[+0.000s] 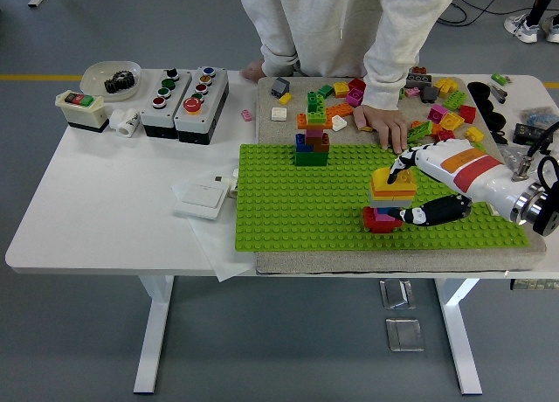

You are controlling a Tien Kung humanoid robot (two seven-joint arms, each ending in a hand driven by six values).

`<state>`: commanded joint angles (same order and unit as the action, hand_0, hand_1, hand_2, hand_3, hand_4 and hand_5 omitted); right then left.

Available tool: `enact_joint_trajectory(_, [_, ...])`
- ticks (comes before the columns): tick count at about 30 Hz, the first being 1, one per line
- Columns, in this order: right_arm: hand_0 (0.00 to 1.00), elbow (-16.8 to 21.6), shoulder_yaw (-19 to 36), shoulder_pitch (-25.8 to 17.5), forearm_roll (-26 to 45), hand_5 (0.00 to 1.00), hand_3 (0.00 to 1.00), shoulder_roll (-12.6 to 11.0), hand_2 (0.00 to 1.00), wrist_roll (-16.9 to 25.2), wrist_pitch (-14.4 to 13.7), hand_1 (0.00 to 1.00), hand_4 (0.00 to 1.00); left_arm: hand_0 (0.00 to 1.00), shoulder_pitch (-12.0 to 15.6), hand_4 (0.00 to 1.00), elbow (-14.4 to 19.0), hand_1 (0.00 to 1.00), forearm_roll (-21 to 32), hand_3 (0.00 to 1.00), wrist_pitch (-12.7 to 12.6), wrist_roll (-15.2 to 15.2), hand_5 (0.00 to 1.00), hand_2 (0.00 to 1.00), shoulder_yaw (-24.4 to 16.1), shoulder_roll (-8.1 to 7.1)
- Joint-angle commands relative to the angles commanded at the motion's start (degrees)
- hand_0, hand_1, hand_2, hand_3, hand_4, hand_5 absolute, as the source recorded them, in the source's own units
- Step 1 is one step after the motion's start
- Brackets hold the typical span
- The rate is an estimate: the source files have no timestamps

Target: Pick up the brick,pile it on top of brick,press brick,pick up the brick,pile it on top of brick,press brick

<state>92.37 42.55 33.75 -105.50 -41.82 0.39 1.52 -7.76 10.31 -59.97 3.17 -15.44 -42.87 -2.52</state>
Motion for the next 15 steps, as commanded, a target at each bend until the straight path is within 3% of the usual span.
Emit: enact_joint_trajectory(15, [0.620, 0.02, -0.32, 0.11, -0.39, 0.502, 0.590, 0.01, 0.704, -0.44, 0.63, 0.643, 0.815, 0.784, -0.14, 0.582, 0.00, 0.726, 0.25, 0.557, -0.02, 0.07, 0.601, 0.640, 0.11, -0.02])
